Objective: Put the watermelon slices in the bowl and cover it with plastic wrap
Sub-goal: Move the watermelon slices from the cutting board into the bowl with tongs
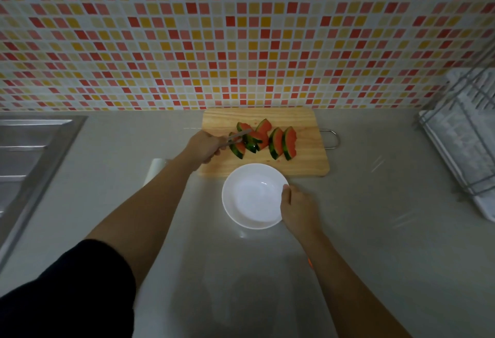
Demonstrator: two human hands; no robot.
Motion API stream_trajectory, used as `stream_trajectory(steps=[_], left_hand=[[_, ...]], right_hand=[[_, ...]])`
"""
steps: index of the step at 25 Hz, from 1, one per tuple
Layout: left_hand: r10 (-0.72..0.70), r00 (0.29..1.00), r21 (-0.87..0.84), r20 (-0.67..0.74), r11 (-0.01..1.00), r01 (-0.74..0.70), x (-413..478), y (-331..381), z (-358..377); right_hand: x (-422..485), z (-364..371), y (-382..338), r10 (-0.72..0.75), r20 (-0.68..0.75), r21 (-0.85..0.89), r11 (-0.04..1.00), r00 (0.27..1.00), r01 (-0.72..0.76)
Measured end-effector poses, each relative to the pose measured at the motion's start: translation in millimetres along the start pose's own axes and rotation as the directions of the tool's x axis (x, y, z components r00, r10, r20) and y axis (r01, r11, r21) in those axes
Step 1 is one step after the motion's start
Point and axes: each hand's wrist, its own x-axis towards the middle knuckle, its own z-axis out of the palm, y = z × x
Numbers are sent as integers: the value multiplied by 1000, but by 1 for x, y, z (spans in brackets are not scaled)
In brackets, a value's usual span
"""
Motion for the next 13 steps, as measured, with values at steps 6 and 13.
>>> stream_trajectory(steps=[6,13], left_hand=[[-26,996,-69,-84,997,21,-4,4,11],[167,983,168,71,970,-176,-87,-5,-46]], right_hand=[[0,0,1,6,4,40,999,1000,-6],[-1,-1,0,-1,-20,93,996,1000,3]])
